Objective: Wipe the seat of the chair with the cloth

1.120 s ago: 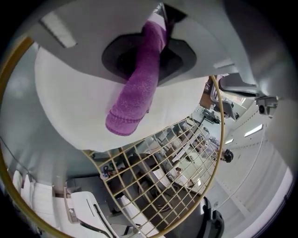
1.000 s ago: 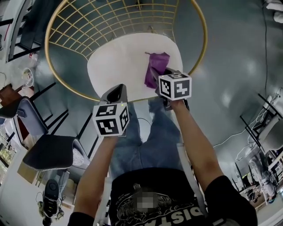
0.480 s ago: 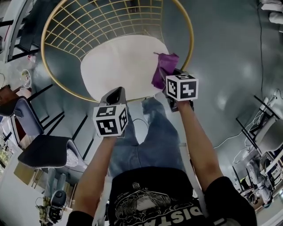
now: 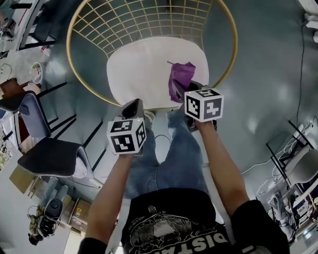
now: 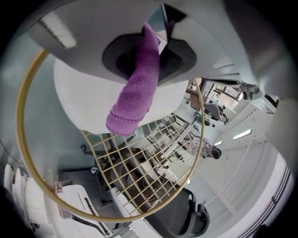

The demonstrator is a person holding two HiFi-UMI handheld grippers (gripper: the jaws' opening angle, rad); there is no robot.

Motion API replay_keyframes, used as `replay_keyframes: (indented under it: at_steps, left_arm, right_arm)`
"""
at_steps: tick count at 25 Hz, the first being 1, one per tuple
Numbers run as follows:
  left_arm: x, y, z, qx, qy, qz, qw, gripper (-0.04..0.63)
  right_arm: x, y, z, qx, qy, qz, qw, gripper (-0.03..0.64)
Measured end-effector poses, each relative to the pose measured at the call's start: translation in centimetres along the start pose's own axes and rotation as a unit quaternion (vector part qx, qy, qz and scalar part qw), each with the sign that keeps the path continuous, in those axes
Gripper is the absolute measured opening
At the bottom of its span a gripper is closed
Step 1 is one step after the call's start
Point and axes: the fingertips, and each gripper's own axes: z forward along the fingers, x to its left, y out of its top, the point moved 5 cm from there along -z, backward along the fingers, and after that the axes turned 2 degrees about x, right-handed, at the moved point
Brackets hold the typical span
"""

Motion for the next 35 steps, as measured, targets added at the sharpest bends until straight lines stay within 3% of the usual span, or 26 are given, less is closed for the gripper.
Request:
replay_keyframes:
  at_steps: [8, 13, 17, 25, 35]
  left_arm:
    - [6.3, -2.1, -1.5, 0.001, 0.012, -0.008, 0.9999, -0.003]
    - [9.6, -3.6, -2.7, 0.009, 0.004, 0.006, 0.9999, -0.003]
    - [12.6, -4.2, -3.6, 0.006, -0.005, -0.007, 0.9999, -0.003]
    - [15.6, -3.5, -4.3, -0.001, -0.021, 0.022, 0.9995, -0.003]
    - [12.7, -3.8, -2.9, 0.011, -0.045, 0.043, 0.998, -0.003]
  right_arm:
    - [10.4, -1.8, 8.2, 0.025, 0.086, -0.019, 0.996, 0.061]
    - [15.2, -2.8, 12.2, 0.021, 0.11, -0.004, 0.994, 0.061]
    - [17.6, -3.6, 14.2, 0.005, 0.116, 0.02, 0.993, 0.061]
    - [17.7, -4.8, 15.0, -0.021, 0.077, 0.041, 0.996, 0.061]
    - [14.3, -6.5, 13.0, -0.022, 0.047, 0.061, 0.997, 0.061]
